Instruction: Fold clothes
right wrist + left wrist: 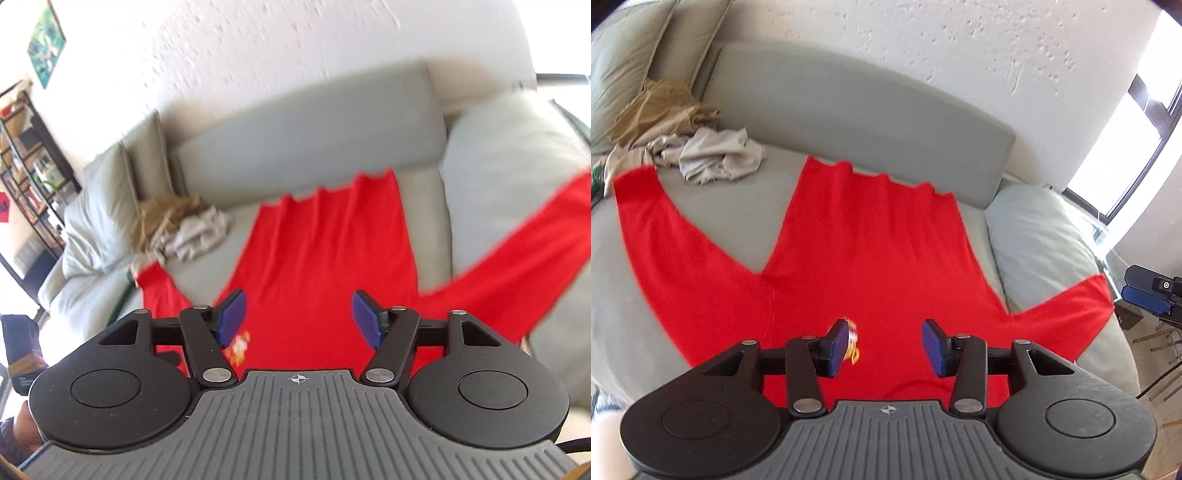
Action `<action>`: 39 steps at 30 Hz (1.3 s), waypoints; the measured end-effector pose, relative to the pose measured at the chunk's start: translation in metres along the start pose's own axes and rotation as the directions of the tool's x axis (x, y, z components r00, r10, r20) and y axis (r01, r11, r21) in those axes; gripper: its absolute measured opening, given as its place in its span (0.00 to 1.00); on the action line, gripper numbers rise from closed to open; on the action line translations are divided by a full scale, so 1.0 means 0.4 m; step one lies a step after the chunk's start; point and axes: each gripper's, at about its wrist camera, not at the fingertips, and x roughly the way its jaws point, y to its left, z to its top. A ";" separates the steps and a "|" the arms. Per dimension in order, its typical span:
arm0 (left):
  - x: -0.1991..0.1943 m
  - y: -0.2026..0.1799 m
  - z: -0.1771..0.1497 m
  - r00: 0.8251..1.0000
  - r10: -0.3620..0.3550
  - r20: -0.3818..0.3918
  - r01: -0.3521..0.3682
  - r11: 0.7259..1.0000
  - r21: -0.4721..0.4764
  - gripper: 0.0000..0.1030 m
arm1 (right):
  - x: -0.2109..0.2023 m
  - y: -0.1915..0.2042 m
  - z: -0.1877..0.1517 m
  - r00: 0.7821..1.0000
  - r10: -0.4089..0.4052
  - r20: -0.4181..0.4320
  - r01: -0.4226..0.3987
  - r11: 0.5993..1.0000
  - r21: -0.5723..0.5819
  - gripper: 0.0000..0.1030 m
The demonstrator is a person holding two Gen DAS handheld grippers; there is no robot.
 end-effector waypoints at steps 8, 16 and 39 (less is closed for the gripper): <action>0.172 0.090 0.250 0.996 0.031 0.079 -0.031 1.000 0.002 0.52 | 0.144 -0.025 0.228 0.998 0.057 0.037 -0.059 0.997 0.040 0.76; 0.572 0.274 0.378 0.985 0.156 0.072 -0.155 0.988 -0.013 0.52 | 0.586 -0.246 0.315 0.997 -0.020 -0.081 0.041 0.961 0.273 0.61; 0.988 0.386 0.496 0.969 0.217 0.118 -0.226 0.971 0.072 0.08 | 1.095 -0.479 0.334 0.976 -0.212 0.049 0.207 0.974 0.097 0.04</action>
